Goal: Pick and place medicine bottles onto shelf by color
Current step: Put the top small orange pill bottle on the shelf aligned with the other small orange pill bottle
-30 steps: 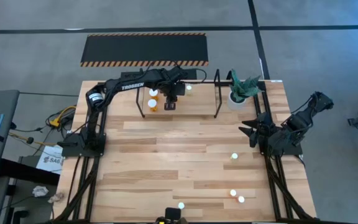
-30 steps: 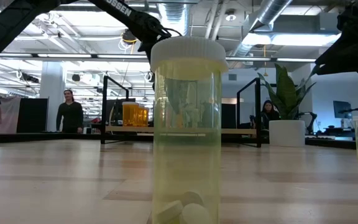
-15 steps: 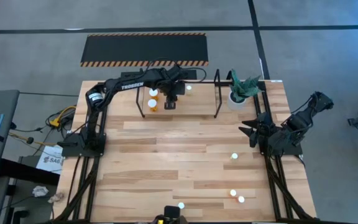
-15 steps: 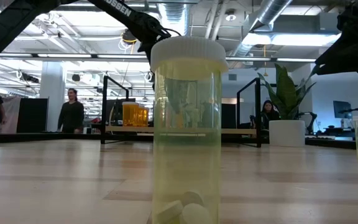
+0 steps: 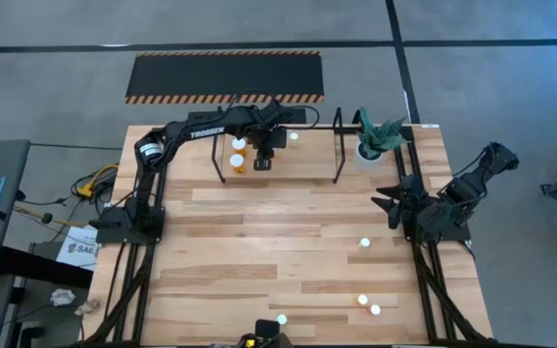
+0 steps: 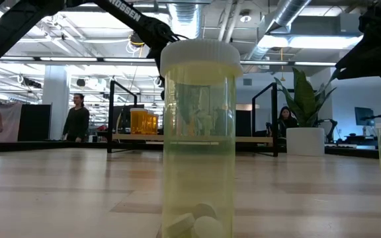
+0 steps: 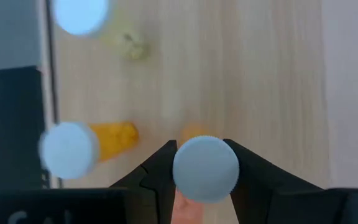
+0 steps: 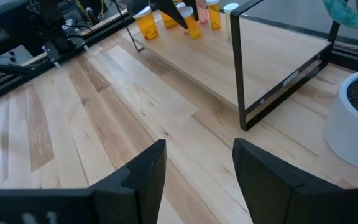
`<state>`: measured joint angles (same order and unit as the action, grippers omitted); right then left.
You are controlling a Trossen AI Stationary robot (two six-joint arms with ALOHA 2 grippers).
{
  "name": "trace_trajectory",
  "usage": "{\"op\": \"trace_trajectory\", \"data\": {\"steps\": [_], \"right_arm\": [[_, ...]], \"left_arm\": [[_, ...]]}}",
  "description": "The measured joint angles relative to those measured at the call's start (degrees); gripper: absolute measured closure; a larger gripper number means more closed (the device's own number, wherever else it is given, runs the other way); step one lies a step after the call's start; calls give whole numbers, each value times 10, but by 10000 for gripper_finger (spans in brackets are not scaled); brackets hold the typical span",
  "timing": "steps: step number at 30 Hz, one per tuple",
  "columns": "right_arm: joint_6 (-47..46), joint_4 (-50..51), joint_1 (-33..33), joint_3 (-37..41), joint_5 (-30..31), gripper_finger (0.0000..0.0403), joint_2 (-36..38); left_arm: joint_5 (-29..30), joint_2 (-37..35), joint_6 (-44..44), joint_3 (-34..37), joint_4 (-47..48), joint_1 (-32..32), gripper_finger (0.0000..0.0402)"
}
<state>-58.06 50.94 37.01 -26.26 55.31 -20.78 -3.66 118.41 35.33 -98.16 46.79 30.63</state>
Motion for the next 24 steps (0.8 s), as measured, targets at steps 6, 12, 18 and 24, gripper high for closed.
{"op": "trace_trajectory", "data": {"steps": [6, 12, 18, 24], "right_arm": [[0, 0, 0, 0, 0, 195, 0], [0, 0, 0, 0, 0, 195, 0], [0, 0, 0, 0, 0, 195, 0], [0, 0, 0, 0, 0, 195, 0]], "left_arm": [[0, 5, -3, 0, -1, 0, 289], [0, 8, -3, 0, -9, 0, 289], [9, 8, -3, 0, -17, 0, 286], [9, 8, -4, 0, -24, 0, 265]]}}
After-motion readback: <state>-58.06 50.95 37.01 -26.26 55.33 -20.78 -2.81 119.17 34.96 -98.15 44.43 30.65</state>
